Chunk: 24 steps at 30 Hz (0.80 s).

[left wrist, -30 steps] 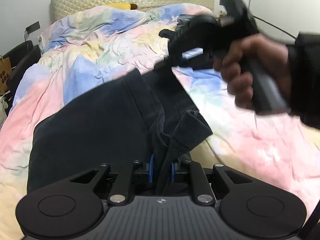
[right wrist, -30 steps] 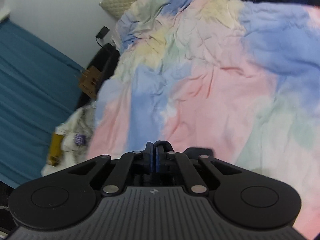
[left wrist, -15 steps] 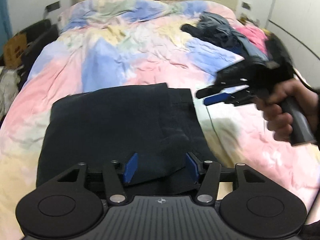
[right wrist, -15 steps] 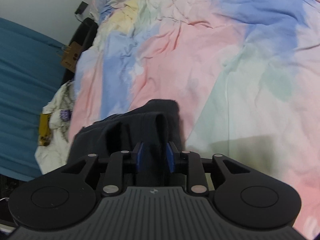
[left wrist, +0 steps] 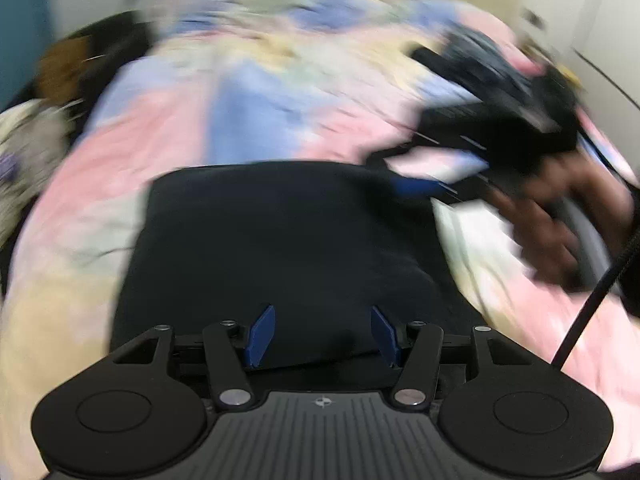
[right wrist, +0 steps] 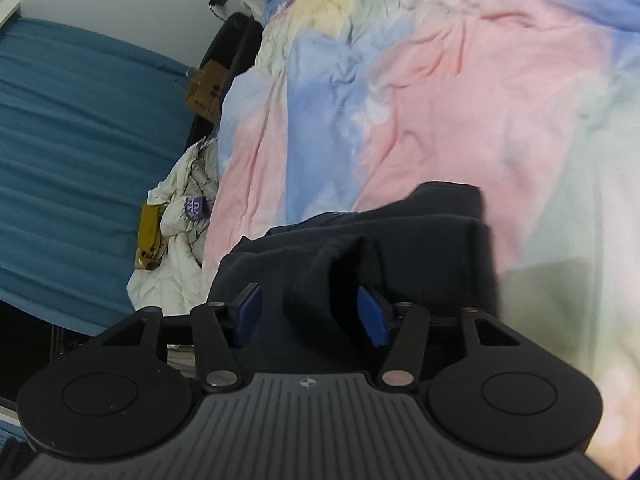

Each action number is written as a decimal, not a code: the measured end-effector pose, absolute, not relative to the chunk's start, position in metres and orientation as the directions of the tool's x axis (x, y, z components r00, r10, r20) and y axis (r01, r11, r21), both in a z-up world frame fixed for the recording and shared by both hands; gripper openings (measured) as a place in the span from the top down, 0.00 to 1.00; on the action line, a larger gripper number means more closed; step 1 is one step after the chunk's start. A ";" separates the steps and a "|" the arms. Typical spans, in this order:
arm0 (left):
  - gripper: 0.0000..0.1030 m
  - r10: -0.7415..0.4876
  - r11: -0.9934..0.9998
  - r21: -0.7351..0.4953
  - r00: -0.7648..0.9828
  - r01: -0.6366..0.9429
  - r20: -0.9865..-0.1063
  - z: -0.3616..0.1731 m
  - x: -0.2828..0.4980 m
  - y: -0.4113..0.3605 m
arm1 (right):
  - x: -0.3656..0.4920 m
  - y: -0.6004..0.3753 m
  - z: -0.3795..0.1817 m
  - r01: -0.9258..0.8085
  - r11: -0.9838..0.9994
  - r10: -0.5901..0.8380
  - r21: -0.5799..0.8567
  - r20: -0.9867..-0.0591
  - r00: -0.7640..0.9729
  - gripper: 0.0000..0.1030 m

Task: Fold clothes

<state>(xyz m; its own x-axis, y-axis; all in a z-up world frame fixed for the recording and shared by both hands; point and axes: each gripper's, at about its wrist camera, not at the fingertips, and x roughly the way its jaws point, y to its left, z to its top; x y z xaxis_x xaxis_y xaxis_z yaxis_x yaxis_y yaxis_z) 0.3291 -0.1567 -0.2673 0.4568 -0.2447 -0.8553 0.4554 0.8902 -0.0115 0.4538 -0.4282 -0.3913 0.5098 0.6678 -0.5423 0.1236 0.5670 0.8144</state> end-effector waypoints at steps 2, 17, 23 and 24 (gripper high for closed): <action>0.46 -0.259 0.847 0.009 0.427 0.532 -0.866 -0.273 0.332 -0.173 | 0.464 -0.426 -0.397 0.147 0.553 0.673 0.820 -0.544 0.500 0.46; 0.57 -0.262 0.620 0.098 0.323 0.779 -0.909 -0.311 0.343 -0.233 | 0.476 -0.415 -0.409 0.208 0.583 0.632 0.785 -0.599 0.491 0.76; 0.82 -0.319 0.686 0.033 0.341 0.727 -0.884 -0.280 0.355 -0.221 | 0.472 -0.414 -0.381 0.172 0.592 0.592 0.788 -0.569 0.571 0.92; 0.82 -0.342 0.704 0.008 0.350 0.710 -0.872 -0.269 0.356 -0.219 | 0.472 -0.413 -0.372 0.147 0.603 0.587 0.784 -0.561 0.583 0.92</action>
